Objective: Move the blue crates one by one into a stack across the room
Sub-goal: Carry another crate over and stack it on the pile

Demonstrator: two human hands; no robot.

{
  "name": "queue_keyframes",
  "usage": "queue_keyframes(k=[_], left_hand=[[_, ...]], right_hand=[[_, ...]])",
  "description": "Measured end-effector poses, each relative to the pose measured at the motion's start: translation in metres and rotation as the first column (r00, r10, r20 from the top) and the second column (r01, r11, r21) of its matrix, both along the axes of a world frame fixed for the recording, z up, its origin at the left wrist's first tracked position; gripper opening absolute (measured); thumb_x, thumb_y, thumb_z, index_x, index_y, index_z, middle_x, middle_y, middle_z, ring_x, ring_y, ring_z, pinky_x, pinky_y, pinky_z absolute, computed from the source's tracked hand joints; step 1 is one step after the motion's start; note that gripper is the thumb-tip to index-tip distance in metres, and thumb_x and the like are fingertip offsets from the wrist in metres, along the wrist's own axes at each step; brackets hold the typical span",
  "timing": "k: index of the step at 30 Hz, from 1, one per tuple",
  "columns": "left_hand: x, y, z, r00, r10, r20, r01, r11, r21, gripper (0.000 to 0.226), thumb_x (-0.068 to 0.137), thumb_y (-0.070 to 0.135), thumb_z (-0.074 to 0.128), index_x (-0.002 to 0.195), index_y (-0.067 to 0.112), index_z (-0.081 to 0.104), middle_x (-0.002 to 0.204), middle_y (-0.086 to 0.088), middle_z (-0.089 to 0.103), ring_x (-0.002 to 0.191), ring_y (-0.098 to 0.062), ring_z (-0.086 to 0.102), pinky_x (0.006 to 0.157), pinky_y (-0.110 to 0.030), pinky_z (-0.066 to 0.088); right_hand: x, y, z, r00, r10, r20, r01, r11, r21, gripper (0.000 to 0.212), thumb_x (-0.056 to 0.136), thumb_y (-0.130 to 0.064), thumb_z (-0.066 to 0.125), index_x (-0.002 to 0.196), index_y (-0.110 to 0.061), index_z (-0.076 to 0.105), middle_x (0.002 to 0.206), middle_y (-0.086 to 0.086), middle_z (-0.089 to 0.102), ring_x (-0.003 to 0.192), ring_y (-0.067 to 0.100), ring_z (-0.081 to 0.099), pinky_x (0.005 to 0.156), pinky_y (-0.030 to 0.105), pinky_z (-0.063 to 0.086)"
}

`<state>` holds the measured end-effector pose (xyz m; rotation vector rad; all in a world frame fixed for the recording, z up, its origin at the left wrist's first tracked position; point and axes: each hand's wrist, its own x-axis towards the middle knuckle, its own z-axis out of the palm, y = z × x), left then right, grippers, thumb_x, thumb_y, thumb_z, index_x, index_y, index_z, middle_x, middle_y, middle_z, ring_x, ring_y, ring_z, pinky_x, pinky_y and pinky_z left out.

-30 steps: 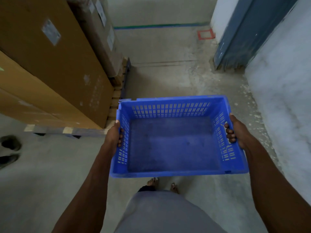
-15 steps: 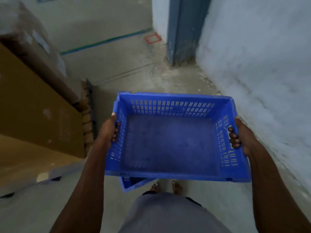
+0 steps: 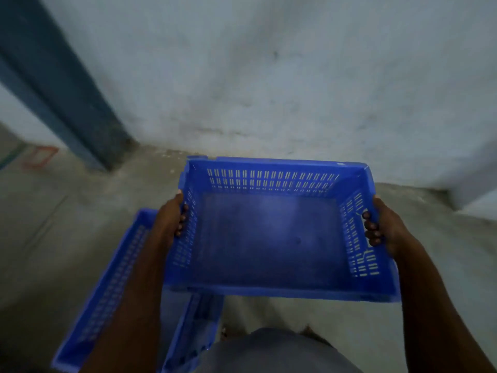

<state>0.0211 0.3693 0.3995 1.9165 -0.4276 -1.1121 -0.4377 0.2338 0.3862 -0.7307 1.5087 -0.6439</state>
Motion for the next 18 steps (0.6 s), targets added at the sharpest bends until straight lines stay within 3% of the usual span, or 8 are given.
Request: queue_keyframes(k=[8,15,18], left_hand=[[-0.242,-0.108,0.013,0.908,-0.418,-0.027,0.417,0.908,-0.032,0.05,0.101,0.059,0.039,0.071,0.021,0.047,0.051,0.004,0.035,0.039,-0.012,0.025,0.041,-0.021,0.019],[-0.488,-0.147,-0.002,0.722,-0.683,-0.109,0.687,0.726,0.006,0.049,0.102,0.057,0.04,0.073,0.019,0.046,0.05,0.003,0.033,0.035,-0.011,0.023,0.035,-0.016,0.02],[-0.593,-0.157,-0.006,0.597,-0.793,-0.12,0.8,0.6,0.014,0.049,0.102,0.058,0.039,0.073,0.019,0.046,0.051,0.002,0.034,0.036,-0.011,0.023,0.036,-0.017,0.02]], right_hand=[[-0.257,0.095,-0.004,0.919,-0.394,0.009,0.394,0.918,0.04,0.052,0.094,-0.068,0.041,0.076,-0.019,0.044,0.048,-0.005,0.03,0.035,0.009,0.022,0.036,0.017,0.02],[-0.465,0.199,0.006,0.777,-0.629,-0.034,0.63,0.775,0.054,0.053,0.094,-0.069,0.041,0.077,-0.019,0.042,0.057,-0.003,0.027,0.041,0.01,0.02,0.035,0.021,0.02],[-0.534,0.252,0.005,0.681,-0.731,-0.042,0.732,0.678,0.064,0.052,0.094,-0.068,0.041,0.076,-0.02,0.043,0.057,-0.004,0.029,0.043,0.01,0.022,0.036,0.021,0.021]])
